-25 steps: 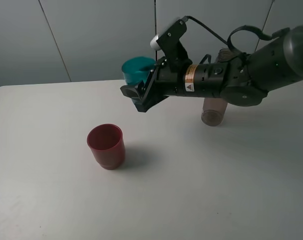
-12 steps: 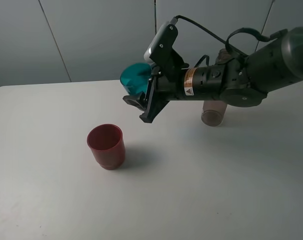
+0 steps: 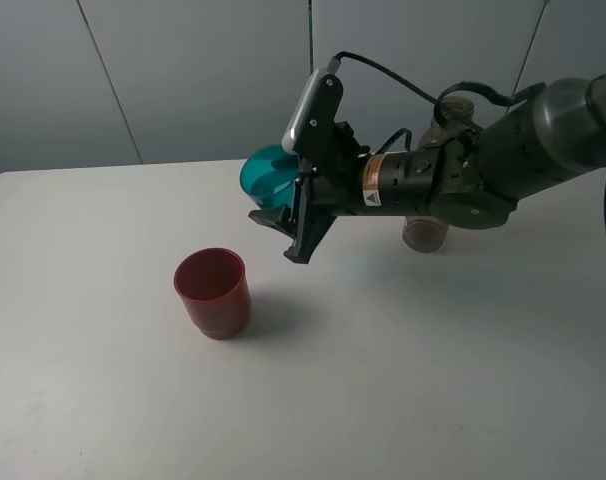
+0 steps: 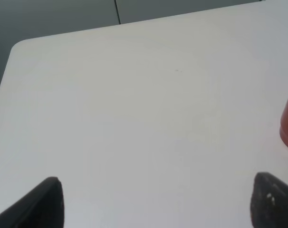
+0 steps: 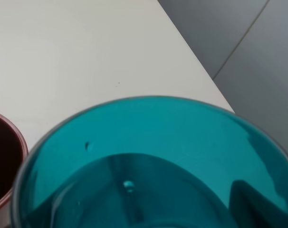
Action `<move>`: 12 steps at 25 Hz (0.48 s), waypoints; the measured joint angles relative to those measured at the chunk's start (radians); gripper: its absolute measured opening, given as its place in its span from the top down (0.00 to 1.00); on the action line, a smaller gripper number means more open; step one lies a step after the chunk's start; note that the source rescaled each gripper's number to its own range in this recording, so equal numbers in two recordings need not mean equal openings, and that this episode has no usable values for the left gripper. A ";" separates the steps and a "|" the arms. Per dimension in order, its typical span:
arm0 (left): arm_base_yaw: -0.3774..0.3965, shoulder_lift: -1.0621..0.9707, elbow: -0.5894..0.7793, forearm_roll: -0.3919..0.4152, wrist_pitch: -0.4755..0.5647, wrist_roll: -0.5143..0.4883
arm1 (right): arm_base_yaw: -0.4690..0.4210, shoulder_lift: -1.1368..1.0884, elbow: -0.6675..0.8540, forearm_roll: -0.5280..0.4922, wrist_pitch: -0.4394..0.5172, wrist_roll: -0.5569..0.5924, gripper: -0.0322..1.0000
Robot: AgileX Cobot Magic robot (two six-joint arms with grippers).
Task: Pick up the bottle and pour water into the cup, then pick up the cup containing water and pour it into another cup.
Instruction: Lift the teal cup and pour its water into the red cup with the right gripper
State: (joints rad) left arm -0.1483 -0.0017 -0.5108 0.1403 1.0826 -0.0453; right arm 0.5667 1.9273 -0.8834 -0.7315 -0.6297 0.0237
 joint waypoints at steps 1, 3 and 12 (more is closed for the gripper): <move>0.000 0.000 0.000 0.000 0.000 0.000 | 0.000 0.000 0.000 0.012 0.000 -0.024 0.91; 0.000 0.000 0.000 0.000 0.000 0.000 | 0.000 0.000 0.000 0.035 -0.004 -0.066 0.91; 0.000 0.000 0.000 0.000 0.000 0.000 | 0.008 0.004 0.000 0.072 0.006 -0.172 0.91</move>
State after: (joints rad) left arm -0.1483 -0.0017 -0.5108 0.1403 1.0826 -0.0453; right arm 0.5746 1.9311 -0.8834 -0.6592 -0.6238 -0.1480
